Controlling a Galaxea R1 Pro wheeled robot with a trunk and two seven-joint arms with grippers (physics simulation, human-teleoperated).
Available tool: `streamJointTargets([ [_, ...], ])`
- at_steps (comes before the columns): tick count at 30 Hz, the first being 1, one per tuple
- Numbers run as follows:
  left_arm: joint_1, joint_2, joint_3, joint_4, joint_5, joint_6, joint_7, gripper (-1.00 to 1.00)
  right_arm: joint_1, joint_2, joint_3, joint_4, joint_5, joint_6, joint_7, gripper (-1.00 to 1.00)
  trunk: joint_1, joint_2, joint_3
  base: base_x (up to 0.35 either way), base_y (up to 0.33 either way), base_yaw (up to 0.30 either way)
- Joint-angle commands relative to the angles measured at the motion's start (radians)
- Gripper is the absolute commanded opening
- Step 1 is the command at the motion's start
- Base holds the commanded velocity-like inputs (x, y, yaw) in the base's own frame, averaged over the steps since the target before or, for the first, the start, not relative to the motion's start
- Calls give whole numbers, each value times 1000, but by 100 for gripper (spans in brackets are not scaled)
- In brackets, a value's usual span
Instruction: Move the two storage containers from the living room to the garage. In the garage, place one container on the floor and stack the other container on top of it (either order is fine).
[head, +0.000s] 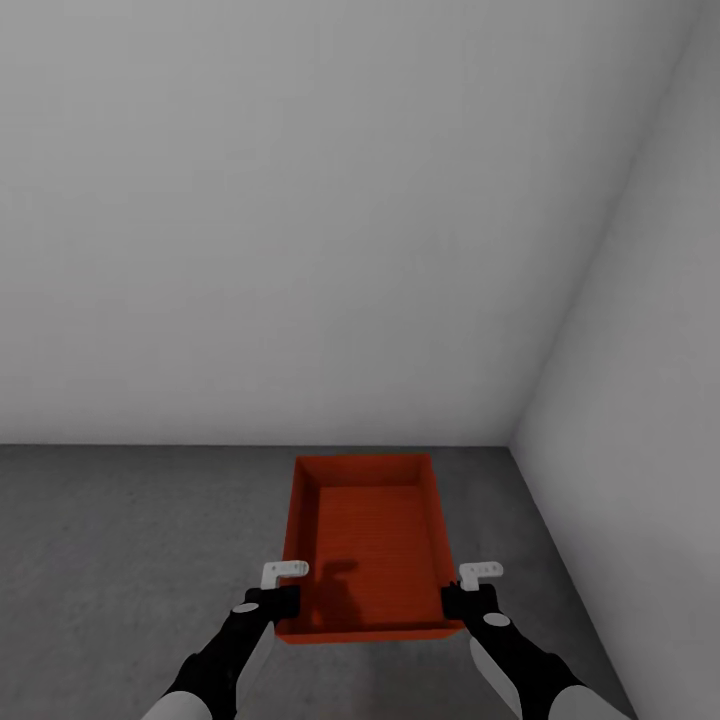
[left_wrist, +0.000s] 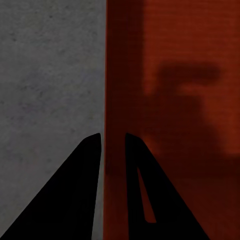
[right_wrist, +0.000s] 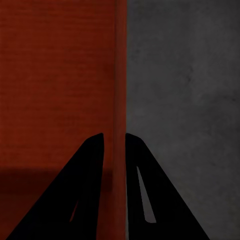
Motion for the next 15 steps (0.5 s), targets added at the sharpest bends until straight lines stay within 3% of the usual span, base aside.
streamJointTargets([
  [1, 0, 0, 0, -6, -3, 1, 8, -100, -1, -16, -21, 57, -20, 0, -6, -100, 4, -8, -4, 0, 0, 0],
  [15, 0, 0, 0, -6, -3, 1, 8, -100, -1, -16, -21, 57, -20, 0, -6, -100, 58, -106, -48, 0, 0, 0],
])
